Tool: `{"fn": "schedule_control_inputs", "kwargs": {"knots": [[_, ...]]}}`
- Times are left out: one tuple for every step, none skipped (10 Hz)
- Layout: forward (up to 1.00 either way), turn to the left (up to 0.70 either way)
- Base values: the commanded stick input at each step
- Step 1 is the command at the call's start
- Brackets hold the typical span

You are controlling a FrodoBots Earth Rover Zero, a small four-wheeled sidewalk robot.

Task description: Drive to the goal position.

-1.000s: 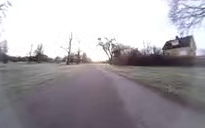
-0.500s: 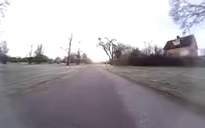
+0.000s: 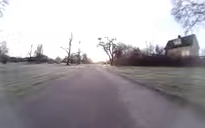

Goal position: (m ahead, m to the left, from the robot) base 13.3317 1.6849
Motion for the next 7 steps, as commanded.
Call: {"fn": "schedule_control_inputs", "kwargs": {"knots": [[1.0, 0.0], [1.0, 0.0], [0.41, 0.0], [0.0, 0.0], [0.15, 0.0], [0.46, 0.0], [0.78, 0.0]]}}
